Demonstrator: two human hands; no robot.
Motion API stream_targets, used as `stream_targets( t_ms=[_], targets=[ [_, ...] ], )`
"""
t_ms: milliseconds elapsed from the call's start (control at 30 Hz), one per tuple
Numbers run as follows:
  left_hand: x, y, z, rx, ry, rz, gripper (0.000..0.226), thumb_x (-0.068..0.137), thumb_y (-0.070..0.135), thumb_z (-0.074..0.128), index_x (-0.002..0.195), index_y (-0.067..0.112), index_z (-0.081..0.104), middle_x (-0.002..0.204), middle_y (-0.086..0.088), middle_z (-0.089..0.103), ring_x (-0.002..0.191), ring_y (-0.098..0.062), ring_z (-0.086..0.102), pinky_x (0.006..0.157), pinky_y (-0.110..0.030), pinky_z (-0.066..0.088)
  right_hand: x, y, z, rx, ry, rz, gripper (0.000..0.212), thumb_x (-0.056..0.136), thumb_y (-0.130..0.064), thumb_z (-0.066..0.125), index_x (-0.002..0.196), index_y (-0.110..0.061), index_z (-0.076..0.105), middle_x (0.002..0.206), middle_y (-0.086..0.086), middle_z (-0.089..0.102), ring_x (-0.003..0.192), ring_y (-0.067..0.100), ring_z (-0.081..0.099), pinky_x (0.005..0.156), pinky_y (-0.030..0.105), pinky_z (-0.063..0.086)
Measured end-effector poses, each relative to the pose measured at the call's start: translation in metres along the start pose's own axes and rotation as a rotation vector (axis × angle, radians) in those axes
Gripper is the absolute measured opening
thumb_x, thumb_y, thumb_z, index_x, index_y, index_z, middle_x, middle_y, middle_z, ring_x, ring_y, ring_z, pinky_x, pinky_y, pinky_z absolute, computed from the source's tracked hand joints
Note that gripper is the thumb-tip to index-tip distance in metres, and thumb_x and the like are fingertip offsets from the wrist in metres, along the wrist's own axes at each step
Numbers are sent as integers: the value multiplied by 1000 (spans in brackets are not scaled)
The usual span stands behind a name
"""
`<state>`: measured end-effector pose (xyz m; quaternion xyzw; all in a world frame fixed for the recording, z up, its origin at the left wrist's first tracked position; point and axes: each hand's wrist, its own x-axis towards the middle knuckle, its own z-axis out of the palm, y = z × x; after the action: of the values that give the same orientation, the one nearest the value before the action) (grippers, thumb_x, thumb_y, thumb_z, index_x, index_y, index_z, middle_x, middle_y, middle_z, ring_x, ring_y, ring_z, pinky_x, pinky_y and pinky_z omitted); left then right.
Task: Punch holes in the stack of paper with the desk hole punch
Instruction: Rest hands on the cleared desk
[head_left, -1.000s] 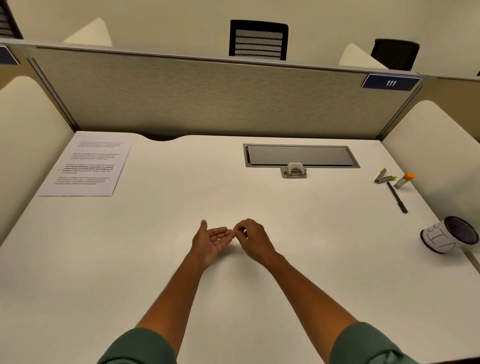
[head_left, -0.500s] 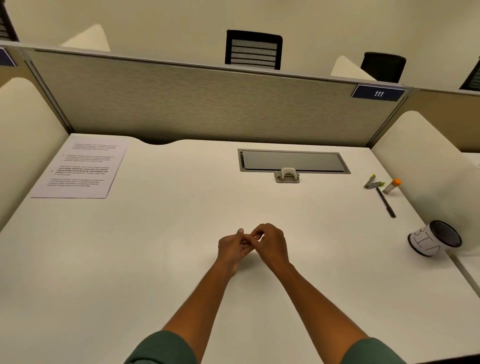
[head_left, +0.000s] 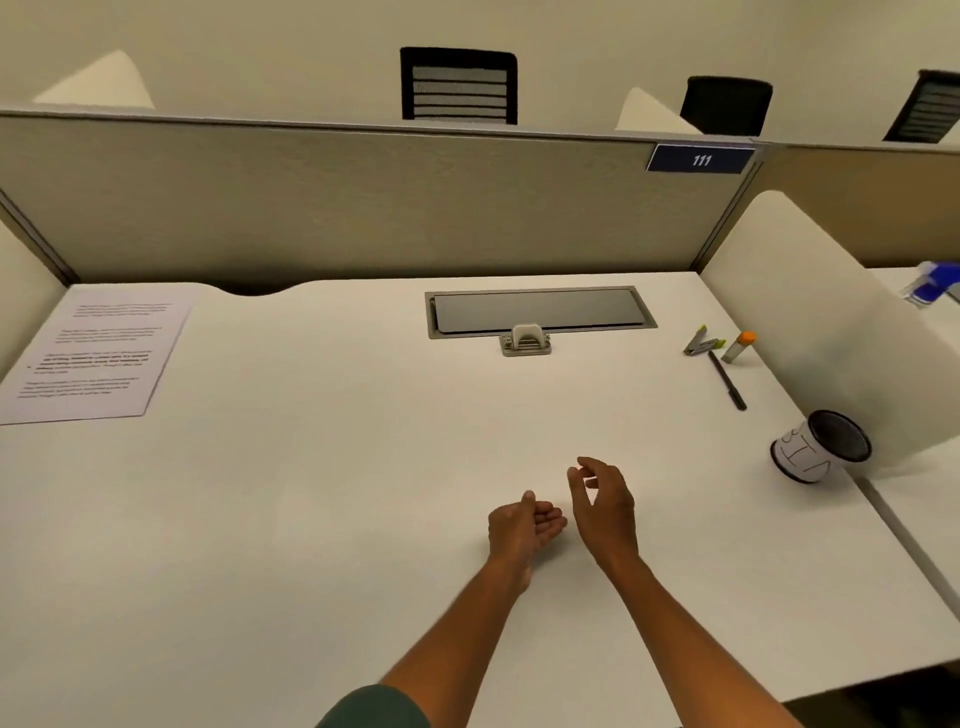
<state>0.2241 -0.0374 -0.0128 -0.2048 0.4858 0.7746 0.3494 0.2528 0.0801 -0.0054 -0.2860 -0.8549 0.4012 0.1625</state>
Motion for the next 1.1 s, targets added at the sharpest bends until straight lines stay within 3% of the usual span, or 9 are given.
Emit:
stream_targets(
  t_ms=[233,567,700,900,1100],
  targets=[
    [13,-8,72,-53,21,-15,41,104,23,40,100,-12,62,101,-29,68,90,-36,71,80,-36,58,29,34,-57,73,35,24,35,98,-40,47,125,-20,56,115,-7,56,106,11,54,88,31,47],
    [54,-44,221,-141,-66,-31,57,105,38,34,106,-13,59,106,-30,66,98,-40,68,93,-44,52,106,90,-166,82,129,-20,36,99,-38,45,128,-19,55,124,-3,57,115,12,52,95,27,45],
    [67,-61,283,-149,-121,-55,62,103,45,33,102,-9,61,104,-28,68,93,-36,70,86,-41,54,132,111,-209,88,208,-35,34,100,-38,43,127,-23,54,124,-6,56,118,12,51,98,30,45],
    [78,-77,359,-172,-197,-87,67,101,51,34,106,-11,59,107,-28,66,99,-38,67,92,-43,52,157,140,-262,80,359,-56,30,101,-24,43,127,-15,57,121,0,61,115,15,53,95,32,48],
    [84,-87,409,-93,-195,-54,65,101,49,37,112,-12,57,112,-30,64,107,-39,64,105,-44,48,173,162,-293,47,383,-15,34,103,-9,35,132,-9,52,128,7,58,120,20,52,99,19,42]
  ],
)
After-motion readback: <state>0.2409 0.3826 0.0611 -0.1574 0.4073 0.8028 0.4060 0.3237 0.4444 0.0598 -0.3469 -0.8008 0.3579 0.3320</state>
